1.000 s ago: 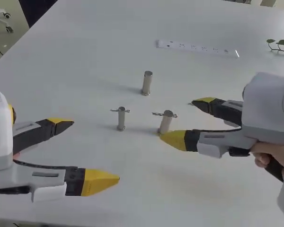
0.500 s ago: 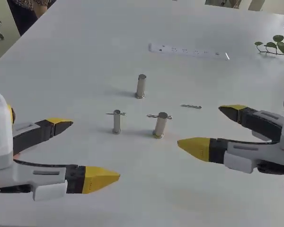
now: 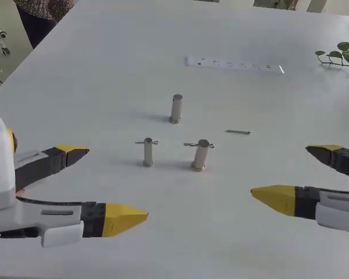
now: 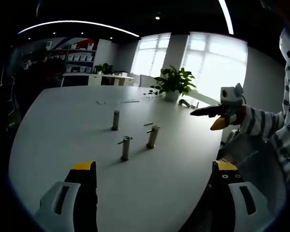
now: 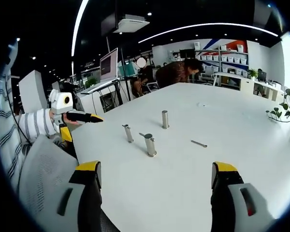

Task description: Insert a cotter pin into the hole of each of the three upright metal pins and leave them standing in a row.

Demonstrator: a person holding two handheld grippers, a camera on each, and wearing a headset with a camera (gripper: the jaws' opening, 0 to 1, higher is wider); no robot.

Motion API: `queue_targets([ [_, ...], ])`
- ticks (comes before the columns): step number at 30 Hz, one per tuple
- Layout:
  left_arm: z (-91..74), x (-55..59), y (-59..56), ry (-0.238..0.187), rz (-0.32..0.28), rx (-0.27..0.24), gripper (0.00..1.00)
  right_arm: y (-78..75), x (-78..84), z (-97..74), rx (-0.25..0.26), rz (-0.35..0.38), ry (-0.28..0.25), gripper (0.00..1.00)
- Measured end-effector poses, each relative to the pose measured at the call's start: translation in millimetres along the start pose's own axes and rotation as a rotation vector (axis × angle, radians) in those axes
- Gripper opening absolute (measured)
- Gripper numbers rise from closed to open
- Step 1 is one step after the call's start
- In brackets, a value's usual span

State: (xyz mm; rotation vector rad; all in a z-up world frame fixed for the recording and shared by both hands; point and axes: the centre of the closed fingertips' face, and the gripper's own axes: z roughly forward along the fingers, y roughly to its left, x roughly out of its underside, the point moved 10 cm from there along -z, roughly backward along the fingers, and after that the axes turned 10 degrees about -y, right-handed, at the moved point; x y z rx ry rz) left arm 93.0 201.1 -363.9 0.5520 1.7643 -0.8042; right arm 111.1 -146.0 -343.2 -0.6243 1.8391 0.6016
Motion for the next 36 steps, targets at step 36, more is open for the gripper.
queue_targets([
  [36,88.1,-75.9,29.4,0.057,0.215,0.027,0.97,-14.5,2.4,-23.8,0.054,0.094,-0.144,0.97],
])
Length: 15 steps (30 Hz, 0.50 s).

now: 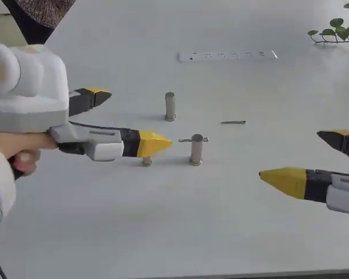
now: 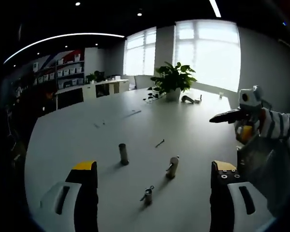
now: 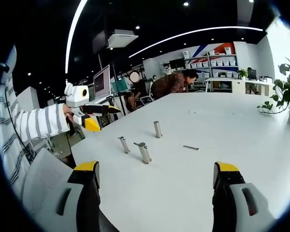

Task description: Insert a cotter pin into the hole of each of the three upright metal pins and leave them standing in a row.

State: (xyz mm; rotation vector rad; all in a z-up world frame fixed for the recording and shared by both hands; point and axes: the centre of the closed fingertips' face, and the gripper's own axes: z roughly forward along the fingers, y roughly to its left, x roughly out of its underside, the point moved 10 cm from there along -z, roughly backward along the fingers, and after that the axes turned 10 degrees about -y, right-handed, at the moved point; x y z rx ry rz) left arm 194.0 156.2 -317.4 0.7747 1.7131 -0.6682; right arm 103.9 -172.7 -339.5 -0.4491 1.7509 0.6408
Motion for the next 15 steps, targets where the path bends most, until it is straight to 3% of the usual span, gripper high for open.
queue_targets([
  [6,28.6,-7.1,16.3,-0.007,-0.032,0.035,0.91,-1.3,0.3,-5.0,0.022,0.001,-0.009,0.96],
  [11,48.6,-5.2,26.5,0.016,-0.031,0.039,0.90,-1.0,0.0,-5.9,0.032,0.003,-0.014,0.96],
  [15,58.5,-1.4,30.0,0.042,-0.046,0.057,0.82,-2.1,1.2,-9.2,0.049,0.006,-0.010,0.96],
])
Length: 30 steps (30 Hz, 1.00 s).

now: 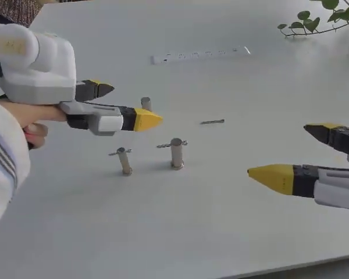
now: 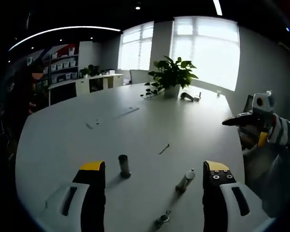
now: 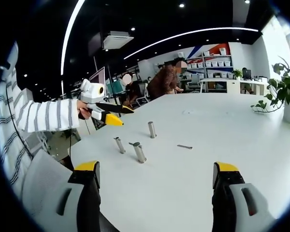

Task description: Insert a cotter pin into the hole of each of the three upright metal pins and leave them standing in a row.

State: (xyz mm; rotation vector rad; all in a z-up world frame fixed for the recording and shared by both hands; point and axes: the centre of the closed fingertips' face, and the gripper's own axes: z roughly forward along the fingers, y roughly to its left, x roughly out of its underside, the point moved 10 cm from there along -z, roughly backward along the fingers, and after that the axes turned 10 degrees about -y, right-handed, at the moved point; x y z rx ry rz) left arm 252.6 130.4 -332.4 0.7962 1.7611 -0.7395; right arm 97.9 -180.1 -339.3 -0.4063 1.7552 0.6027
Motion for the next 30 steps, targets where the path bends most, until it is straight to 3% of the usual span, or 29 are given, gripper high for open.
queue_targets([
  [10,26.5,17.5,19.4,0.071,-0.039,0.018,0.77,-2.3,6.1,-8.6,0.055,0.028,0.002,0.96],
  [15,37.1,23.1,31.5,0.104,-0.045,-0.014,0.64,-0.9,10.8,-9.5,0.067,0.039,0.015,0.95],
  [24,52.7,32.2,41.3,0.142,-0.054,-0.010,0.57,-3.2,18.5,-5.8,0.072,0.045,0.059,0.92],
  [30,61.5,39.2,46.8,0.188,-0.047,-0.014,0.51,-3.2,21.9,-5.4,0.079,0.052,0.071,0.93],
])
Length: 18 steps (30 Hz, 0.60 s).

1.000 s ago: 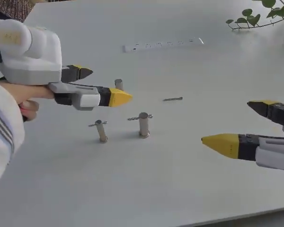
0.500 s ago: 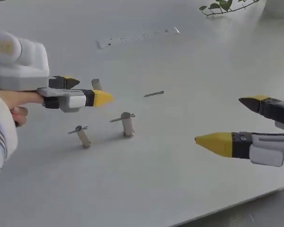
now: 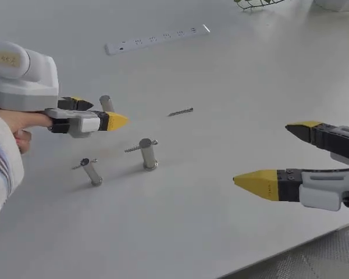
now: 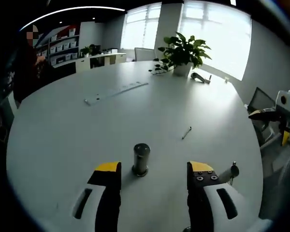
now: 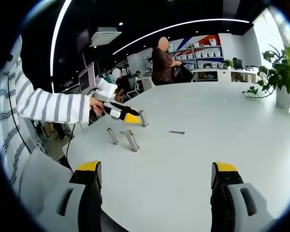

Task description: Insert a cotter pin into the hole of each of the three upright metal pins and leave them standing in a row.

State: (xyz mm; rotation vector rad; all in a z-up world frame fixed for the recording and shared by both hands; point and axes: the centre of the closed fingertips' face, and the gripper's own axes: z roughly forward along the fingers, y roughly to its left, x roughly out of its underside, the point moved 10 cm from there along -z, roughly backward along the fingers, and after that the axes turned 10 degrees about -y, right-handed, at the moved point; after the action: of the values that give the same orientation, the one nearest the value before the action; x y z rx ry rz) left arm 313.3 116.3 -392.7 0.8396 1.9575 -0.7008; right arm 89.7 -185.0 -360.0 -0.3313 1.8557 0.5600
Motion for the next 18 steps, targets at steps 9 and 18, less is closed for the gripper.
queue_targets([
  [9,14.4,3.1,3.3,0.042,0.032,-0.004,0.40,2.6,1.7,1.2,-0.005,0.008,0.016,0.93],
  [18,27.0,-1.2,6.4,0.046,0.034,-0.008,0.31,3.3,2.3,1.0,0.002,0.005,0.031,0.93],
])
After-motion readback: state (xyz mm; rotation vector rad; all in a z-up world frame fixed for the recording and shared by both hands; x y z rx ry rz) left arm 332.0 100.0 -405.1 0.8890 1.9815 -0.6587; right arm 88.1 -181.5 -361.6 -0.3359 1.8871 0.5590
